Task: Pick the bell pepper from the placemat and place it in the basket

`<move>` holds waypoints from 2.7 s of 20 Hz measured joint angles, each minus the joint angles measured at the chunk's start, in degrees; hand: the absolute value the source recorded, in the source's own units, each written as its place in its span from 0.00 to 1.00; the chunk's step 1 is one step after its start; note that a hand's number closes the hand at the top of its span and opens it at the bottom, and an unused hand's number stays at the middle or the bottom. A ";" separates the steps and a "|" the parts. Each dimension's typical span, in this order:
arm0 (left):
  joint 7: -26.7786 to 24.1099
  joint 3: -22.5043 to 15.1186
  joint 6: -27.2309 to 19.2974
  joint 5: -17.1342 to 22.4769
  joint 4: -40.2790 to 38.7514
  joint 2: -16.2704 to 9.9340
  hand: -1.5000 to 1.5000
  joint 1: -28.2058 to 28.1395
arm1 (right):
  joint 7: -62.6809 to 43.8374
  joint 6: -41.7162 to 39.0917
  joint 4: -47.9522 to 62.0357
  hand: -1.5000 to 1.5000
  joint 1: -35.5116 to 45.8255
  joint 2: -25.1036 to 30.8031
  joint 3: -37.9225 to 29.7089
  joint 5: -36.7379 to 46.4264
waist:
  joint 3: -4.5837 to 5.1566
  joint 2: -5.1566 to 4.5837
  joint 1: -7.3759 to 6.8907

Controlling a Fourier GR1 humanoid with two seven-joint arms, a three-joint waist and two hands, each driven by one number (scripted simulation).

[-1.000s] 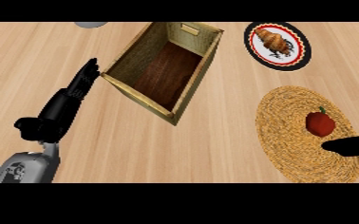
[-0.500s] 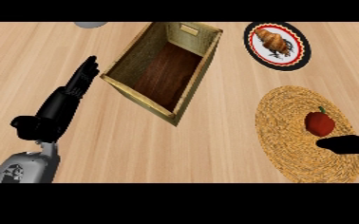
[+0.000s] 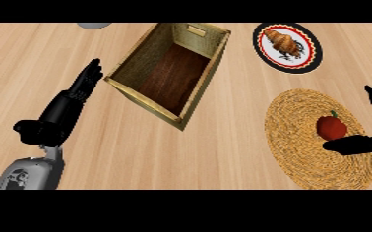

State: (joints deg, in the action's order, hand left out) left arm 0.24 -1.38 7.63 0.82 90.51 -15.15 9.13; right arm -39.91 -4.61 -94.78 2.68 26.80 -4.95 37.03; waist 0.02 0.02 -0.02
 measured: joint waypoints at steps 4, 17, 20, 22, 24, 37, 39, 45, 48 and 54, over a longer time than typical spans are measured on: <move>-1.07 1.29 1.27 -0.54 -0.65 0.08 0.50 -0.21 | 1.49 -0.33 2.27 0.00 -0.10 -1.21 -0.16 2.27 | -0.01 -0.01 0.02; -0.43 2.42 2.88 -3.03 0.47 2.96 0.50 -1.00 | 3.97 -1.02 13.36 0.00 5.62 -4.42 -2.40 7.57 | -0.02 -0.03 -0.07; -0.41 2.82 2.83 -3.69 -0.36 3.49 0.50 -0.02 | 4.84 -0.78 16.45 0.00 6.43 -4.87 -3.04 8.26 | -0.01 -0.03 -0.04; -0.12 3.58 3.43 -3.46 -0.83 3.30 0.50 0.93 | 5.80 -0.41 16.38 0.00 5.06 -5.25 -3.53 8.28 | -0.01 -0.02 0.03; 1.44 3.90 3.85 -3.20 -0.12 3.27 0.50 1.67 | 7.30 -0.04 18.76 0.00 5.61 -5.37 -4.11 8.21 | -0.03 -0.03 -0.01; 0.08 4.71 4.91 -4.33 -1.68 4.44 0.50 1.70 | 12.50 -2.04 24.19 1.00 6.62 -6.28 -3.37 8.58 | 0.68 0.40 0.06; -0.25 4.54 4.88 -4.61 -0.62 4.60 0.50 0.75 | 14.12 -2.13 25.59 1.00 6.95 -5.40 -3.29 9.10 | 0.76 0.45 -0.08; 0.35 4.92 5.51 -4.53 -0.42 4.27 0.50 0.87 | 15.28 -1.15 25.07 1.00 7.18 -5.00 0.09 13.68 | 0.92 0.56 -0.07; 1.20 5.01 5.43 -4.43 -0.24 4.33 0.50 1.74 | 11.69 -0.26 21.07 1.00 7.65 -8.98 4.98 17.84 | 1.12 0.65 -0.16; 1.31 2.29 7.18 -4.53 -0.59 5.20 0.50 3.57 | 1.83 -0.71 17.08 1.00 17.43 -22.06 20.44 22.55 | 0.62 0.10 -6.52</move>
State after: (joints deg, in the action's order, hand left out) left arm 1.55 0.91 14.81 -3.72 89.92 -9.95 12.70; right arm -38.08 -5.31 -77.70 20.11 4.74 15.49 59.58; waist 0.64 0.12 -6.54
